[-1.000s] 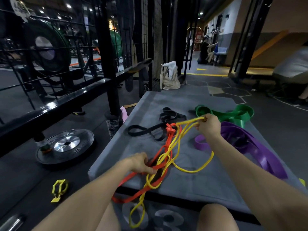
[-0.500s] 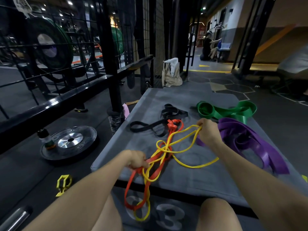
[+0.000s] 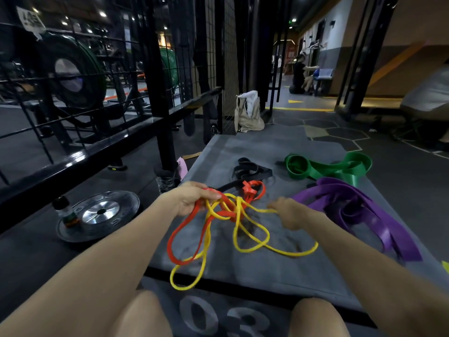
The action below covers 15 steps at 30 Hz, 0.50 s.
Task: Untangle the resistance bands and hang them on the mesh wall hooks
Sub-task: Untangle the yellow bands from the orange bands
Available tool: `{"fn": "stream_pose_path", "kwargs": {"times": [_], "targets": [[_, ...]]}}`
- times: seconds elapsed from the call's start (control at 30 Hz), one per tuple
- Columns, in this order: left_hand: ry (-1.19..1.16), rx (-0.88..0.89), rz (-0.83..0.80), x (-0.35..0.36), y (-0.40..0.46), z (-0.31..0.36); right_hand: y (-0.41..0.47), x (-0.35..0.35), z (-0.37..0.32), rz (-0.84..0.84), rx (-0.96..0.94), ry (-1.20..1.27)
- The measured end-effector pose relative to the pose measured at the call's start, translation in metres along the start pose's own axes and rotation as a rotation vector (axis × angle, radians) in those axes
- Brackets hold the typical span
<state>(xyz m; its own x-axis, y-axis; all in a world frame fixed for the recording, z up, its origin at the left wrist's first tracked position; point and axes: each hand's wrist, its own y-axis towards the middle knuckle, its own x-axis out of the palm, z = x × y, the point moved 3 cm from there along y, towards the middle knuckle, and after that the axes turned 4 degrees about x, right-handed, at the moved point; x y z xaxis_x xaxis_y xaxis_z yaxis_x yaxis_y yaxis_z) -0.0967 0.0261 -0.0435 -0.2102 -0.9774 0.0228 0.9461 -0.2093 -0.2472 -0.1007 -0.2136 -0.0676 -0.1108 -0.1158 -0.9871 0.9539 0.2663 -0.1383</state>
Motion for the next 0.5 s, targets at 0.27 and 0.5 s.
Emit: {"fn": "stream_pose_path", "kwargs": {"times": [0.27, 0.5], "targets": [[-0.147, 0.059, -0.019, 0.015, 0.002, 0.023, -0.007, -0.056, -0.069, 0.193, -0.257, 0.773], [-0.188, 0.144, -0.139, 0.018, -0.005, 0.048, 0.003, -0.061, -0.078, 0.333, -0.109, 0.855]]}}
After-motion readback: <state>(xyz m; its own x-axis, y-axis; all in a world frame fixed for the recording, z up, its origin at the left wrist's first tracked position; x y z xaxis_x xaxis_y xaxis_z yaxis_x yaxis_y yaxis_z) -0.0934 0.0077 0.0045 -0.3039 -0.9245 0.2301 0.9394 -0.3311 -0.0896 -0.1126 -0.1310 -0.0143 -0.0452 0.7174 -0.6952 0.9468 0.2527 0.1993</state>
